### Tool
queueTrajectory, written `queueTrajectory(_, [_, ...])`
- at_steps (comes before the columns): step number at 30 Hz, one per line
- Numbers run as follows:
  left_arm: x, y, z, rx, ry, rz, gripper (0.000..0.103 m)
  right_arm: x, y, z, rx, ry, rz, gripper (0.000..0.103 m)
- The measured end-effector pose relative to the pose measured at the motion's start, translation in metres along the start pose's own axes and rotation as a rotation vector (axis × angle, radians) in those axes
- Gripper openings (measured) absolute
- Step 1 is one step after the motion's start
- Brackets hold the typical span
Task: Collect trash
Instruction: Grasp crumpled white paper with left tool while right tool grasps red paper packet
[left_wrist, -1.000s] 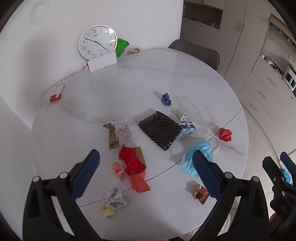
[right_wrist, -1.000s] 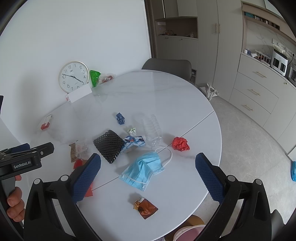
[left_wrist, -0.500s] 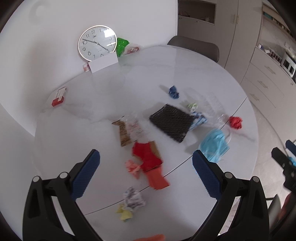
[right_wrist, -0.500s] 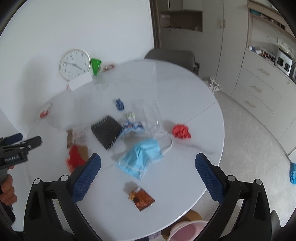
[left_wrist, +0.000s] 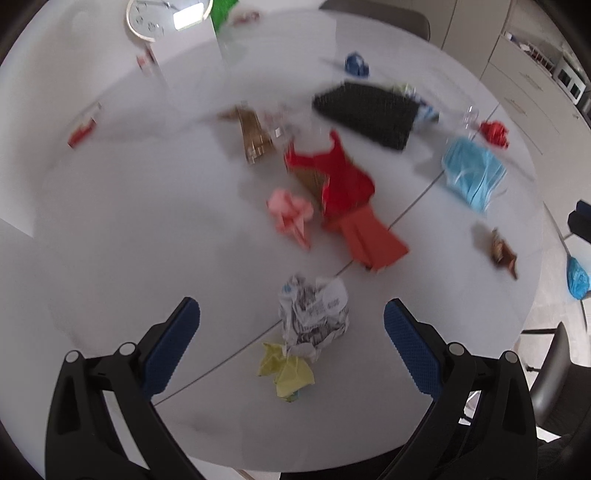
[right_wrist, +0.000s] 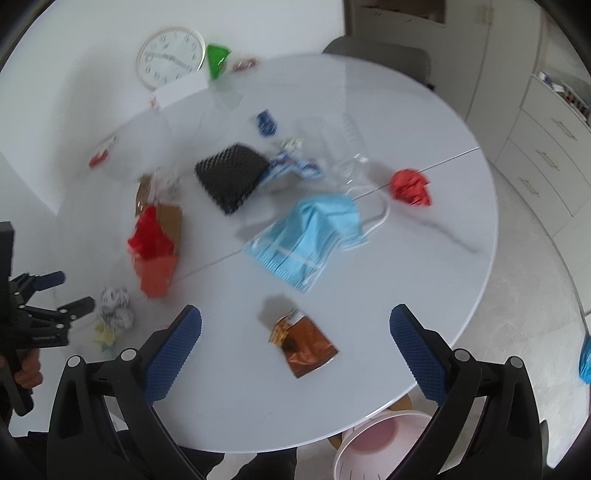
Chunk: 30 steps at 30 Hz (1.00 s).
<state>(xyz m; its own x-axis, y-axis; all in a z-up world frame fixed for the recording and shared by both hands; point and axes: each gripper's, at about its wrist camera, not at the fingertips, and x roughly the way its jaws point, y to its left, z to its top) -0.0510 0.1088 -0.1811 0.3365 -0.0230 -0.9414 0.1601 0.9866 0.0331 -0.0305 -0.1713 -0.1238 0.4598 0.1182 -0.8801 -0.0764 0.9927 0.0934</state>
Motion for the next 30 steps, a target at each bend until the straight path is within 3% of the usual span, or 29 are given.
queueTrajectory(2, [0.015,-0.001,-0.002,0.02,0.021,-0.005,0.091,0.01,0.008,-0.001,-0.024,0.026,0.005,0.101])
queueTrajectory(4, [0.032,-0.002,-0.003,0.041,0.044,-0.005,0.079,0.018,0.017,-0.001,-0.053,0.051,0.013,0.101])
queueTrajectory(6, [0.043,-0.002,-0.003,0.057,0.057,-0.024,0.06,0.026,0.027,0.001,-0.081,0.066,0.02,0.101])
queueTrajectory(9, [0.053,-0.001,-0.001,0.078,0.064,-0.052,0.041,0.033,0.042,0.006,-0.106,0.071,0.037,0.101])
queueTrajectory(17, [0.038,0.02,0.014,0.085,0.02,-0.115,0.039,0.066,0.089,0.029,-0.013,0.083,0.164,0.101])
queueTrajectory(22, [0.004,0.047,0.033,0.065,-0.043,-0.141,0.039,0.109,0.136,0.035,-0.073,0.121,0.15,0.1])
queueTrajectory(28, [-0.019,0.08,0.046,0.03,-0.08,-0.145,0.039,0.147,0.17,0.033,-0.142,0.171,0.095,0.078])
queueTrajectory(30, [-0.021,0.082,0.046,0.045,-0.085,-0.145,0.039,0.154,0.175,0.032,-0.142,0.187,0.086,0.056])
